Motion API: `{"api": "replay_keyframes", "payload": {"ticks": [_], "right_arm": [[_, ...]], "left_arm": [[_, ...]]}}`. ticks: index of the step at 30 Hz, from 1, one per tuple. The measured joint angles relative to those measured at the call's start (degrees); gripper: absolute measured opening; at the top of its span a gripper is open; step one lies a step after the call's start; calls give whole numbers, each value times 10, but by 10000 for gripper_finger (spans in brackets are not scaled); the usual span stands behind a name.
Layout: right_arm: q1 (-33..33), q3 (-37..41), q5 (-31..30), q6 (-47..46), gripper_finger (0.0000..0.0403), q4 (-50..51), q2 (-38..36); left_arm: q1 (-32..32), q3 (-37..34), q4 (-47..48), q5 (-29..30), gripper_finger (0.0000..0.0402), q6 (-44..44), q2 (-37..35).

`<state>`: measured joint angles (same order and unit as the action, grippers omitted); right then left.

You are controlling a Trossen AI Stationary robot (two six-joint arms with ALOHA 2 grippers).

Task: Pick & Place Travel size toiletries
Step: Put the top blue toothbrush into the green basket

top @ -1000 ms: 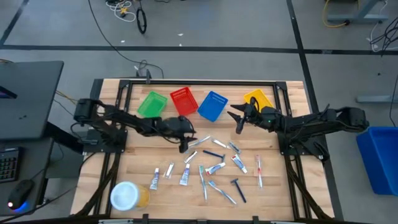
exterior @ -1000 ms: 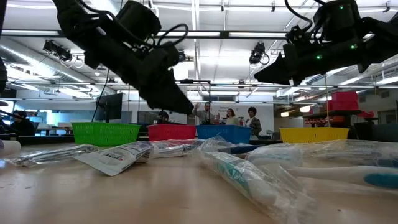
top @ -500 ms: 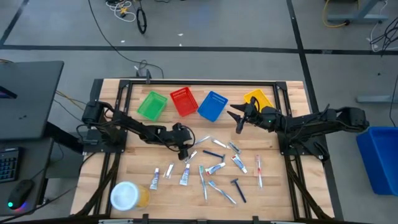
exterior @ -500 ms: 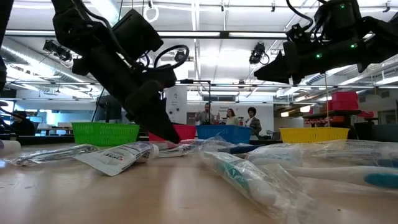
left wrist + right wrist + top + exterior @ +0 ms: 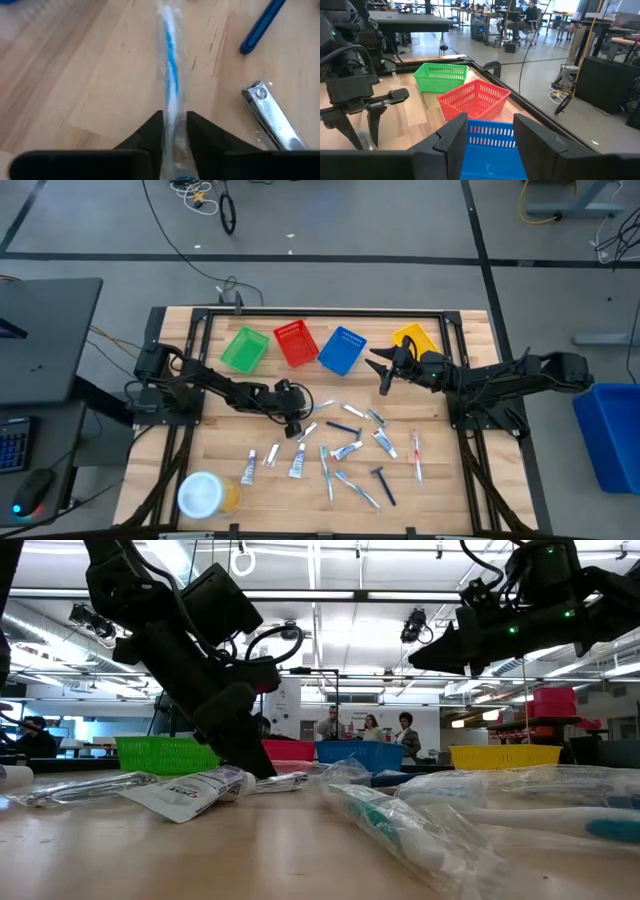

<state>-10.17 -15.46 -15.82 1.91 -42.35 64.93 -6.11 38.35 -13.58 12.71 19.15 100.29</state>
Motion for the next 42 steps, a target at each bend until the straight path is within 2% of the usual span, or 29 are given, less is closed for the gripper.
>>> {"api": "replay_keyframes", "payload": {"ticks": [6, 10, 15, 18, 22, 25, 29, 33, 37, 42], "right_arm": [[1, 0, 1, 0, 166, 1, 0], [1, 0, 2, -9, 165, 2, 0], [1, 0, 2, -30, 163, 8, 0], [1, 0, 3, -31, 163, 16, 0], [1, 0, 45, -31, 161, 12, 0], [1, 0, 70, -31, 160, 10, 0], [1, 0, 75, -31, 159, 13, 0], [1, 0, 75, -31, 158, 13, 0], [1, 0, 75, -30, 157, 13, 0], [1, 0, 75, -30, 156, 16, 0]], "left_arm": [[0, -1, 3, 11, 17, -6, -5], [-1, -3, 20, 23, 14, 6, -22], [-1, -4, 44, 73, 23, 13, -80], [-1, -3, 84, 125, 16, 22, -126], [-1, -3, 158, 247, 14, 64, -202], [10, -3, 228, 301, 14, 91, -265], [44, -3, 323, 324, 14, 132, -339], [84, -2, 388, 337, 14, 115, -387], [125, -3, 420, 336, 14, 73, -400], [182, -21, 418, 299, 14, 53, -400]]}}
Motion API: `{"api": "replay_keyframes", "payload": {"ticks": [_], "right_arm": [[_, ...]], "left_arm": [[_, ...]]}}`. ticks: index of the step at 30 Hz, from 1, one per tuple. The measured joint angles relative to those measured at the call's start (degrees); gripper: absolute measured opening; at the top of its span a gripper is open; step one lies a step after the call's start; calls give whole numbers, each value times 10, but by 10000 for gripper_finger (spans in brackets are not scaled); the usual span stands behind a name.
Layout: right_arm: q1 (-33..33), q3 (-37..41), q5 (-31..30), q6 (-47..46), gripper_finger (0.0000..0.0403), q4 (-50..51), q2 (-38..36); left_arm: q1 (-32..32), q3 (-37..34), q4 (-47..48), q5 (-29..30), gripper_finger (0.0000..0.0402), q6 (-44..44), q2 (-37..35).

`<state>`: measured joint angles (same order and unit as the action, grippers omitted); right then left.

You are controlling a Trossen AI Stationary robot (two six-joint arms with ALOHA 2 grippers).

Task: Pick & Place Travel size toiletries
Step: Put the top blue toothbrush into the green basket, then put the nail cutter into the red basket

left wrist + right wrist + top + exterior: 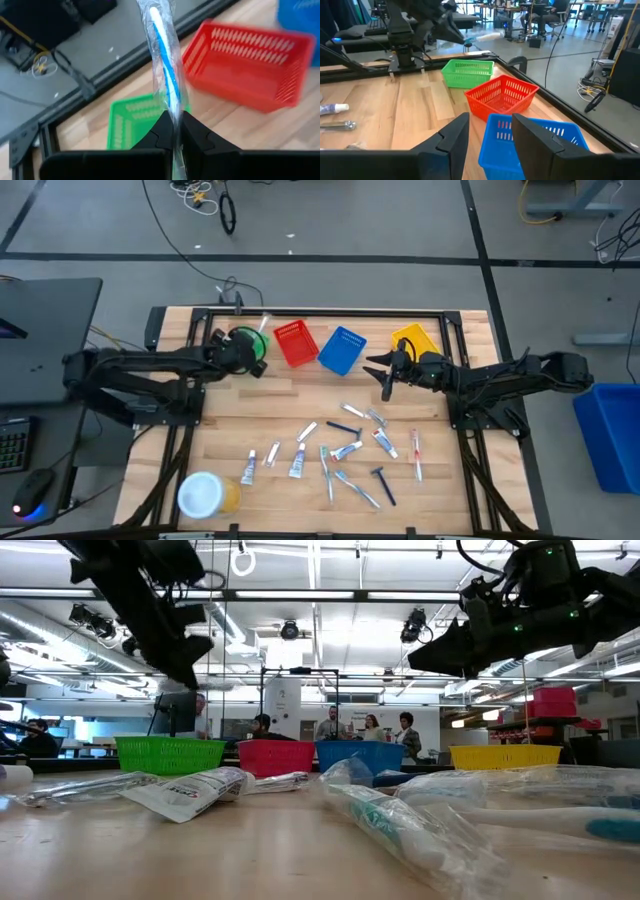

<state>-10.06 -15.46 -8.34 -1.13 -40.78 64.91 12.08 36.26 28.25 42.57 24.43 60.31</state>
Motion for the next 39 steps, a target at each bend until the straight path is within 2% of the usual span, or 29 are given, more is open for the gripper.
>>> {"api": "replay_keyframes", "payload": {"ticks": [4, 9, 13, 19, 23, 32, 39], "right_arm": [[0, 0, 0, 0, 156, 3, 0], [0, 0, 0, 0, 154, 0, 0], [0, 0, 0, 0, 154, -2, 0], [0, 0, 0, 0, 154, -2, 0], [0, 0, 0, 0, 152, -2, 0], [0, 0, 0, 0, 151, -2, 0], [0, 0, 0, 0, 151, -2, 0]], "left_arm": [[49, -52, -43, -29, 14, -10, -1], [104, -130, -201, -99, 14, -122, 0], [156, -183, -287, -152, 14, -130, 0], [192, -237, -358, -174, 15, -145, 0], [196, -242, -360, -198, 41, -144, 4], [196, -243, -353, -197, 128, -131, 6], [188, -224, -347, -196, 173, -131, -5]]}}
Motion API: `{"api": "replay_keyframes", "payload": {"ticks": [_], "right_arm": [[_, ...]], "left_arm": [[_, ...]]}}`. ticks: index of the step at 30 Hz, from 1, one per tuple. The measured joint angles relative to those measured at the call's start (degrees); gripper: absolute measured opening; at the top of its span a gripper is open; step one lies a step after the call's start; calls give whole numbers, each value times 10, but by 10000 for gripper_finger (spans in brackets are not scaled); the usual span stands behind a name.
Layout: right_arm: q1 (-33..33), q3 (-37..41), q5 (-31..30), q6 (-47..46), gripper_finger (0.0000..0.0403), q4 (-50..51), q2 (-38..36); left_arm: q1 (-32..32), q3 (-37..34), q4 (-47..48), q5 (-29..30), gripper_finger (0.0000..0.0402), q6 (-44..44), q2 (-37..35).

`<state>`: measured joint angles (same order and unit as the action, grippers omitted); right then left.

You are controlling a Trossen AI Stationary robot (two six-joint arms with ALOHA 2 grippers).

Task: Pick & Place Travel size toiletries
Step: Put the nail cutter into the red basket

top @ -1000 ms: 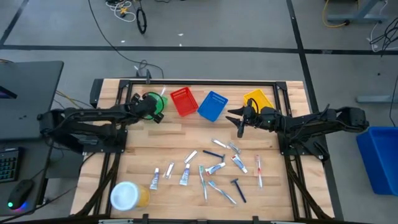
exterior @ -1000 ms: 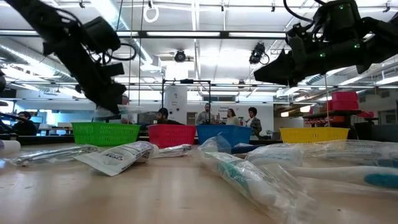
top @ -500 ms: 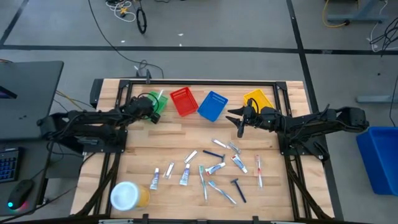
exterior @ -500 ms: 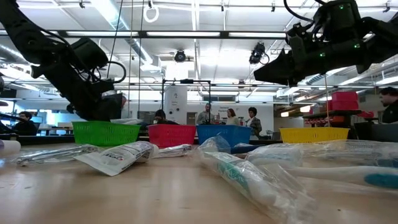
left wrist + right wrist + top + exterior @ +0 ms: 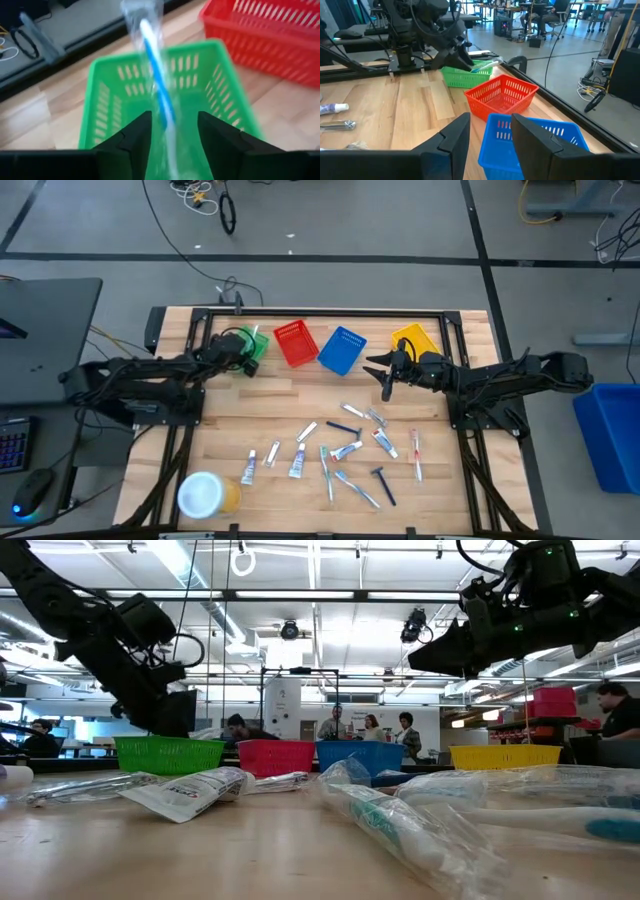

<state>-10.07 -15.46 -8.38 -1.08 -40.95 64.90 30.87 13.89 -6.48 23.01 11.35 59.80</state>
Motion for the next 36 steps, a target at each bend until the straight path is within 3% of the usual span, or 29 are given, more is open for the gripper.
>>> {"api": "replay_keyframes", "payload": {"ticks": [5, 14, 19, 24, 31, 36], "right_arm": [[0, 0, 0, 0, 158, 27, 0], [0, 0, 2, -32, 196, 48, 0], [1, 0, 25, -56, 221, 57, 0], [7, 0, 27, -56, 234, 61, 0], [8, 0, 26, -42, 232, 57, 0], [9, 0, 30, -46, 222, 56, 0]], "left_arm": [[-29, 40, 46, -2, 179, 3, -27], [-135, 131, 231, -5, 174, 97, -56], [-233, 153, 235, -29, 174, 157, -53], [-321, 162, 237, -45, 174, 271, -53], [-410, 231, 251, -48, 173, 329, 39], [-432, 361, 403, -77, 174, 370, 159]]}}
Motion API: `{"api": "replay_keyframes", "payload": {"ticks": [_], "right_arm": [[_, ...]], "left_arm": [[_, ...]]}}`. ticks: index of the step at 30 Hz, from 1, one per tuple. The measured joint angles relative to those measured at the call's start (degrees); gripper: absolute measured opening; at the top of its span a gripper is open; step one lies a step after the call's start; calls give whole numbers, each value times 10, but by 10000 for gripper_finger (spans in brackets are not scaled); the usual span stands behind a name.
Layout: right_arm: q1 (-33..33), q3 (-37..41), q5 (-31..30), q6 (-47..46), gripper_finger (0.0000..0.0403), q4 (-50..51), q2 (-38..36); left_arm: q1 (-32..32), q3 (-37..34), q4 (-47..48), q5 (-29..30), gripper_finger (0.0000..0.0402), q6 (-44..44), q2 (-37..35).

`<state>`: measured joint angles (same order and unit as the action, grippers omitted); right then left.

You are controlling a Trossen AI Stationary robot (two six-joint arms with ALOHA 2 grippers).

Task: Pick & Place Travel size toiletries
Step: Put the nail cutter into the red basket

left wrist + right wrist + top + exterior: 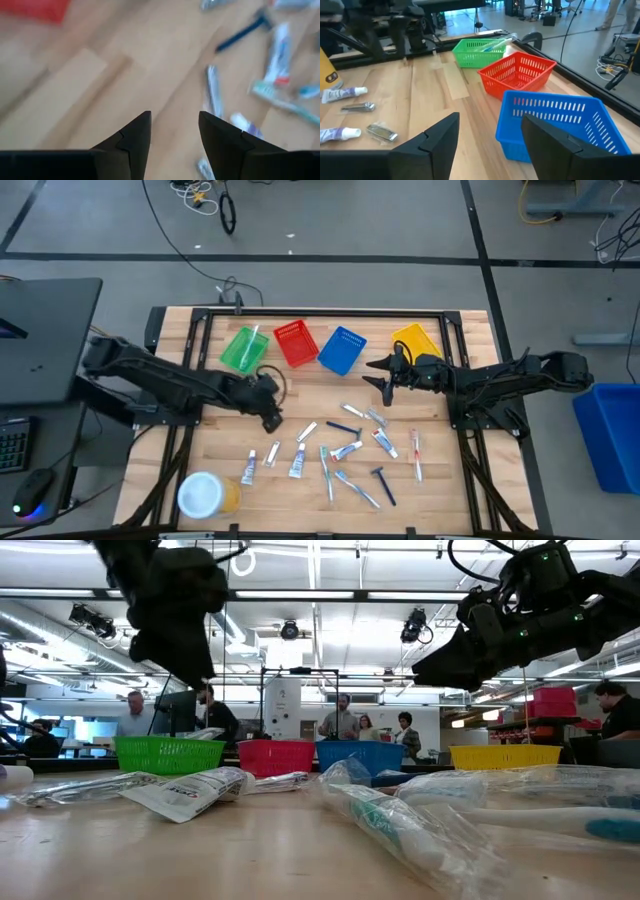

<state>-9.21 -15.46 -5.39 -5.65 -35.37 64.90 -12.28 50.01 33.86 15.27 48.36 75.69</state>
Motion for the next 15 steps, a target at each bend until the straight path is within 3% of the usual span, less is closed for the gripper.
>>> {"api": "replay_keyframes", "payload": {"ticks": [4, 7, 15], "right_arm": [[0, 0, 0, -9, 216, 2, 0], [0, 0, 0, -9, 215, 5, 0], [0, 0, 1, -26, 217, 22, 0]], "left_arm": [[-18, 83, 82, -77, 176, 55, 93], [-42, 122, 85, -126, 176, 74, 152], [-112, 159, 88, -151, 175, 246, 237]]}}
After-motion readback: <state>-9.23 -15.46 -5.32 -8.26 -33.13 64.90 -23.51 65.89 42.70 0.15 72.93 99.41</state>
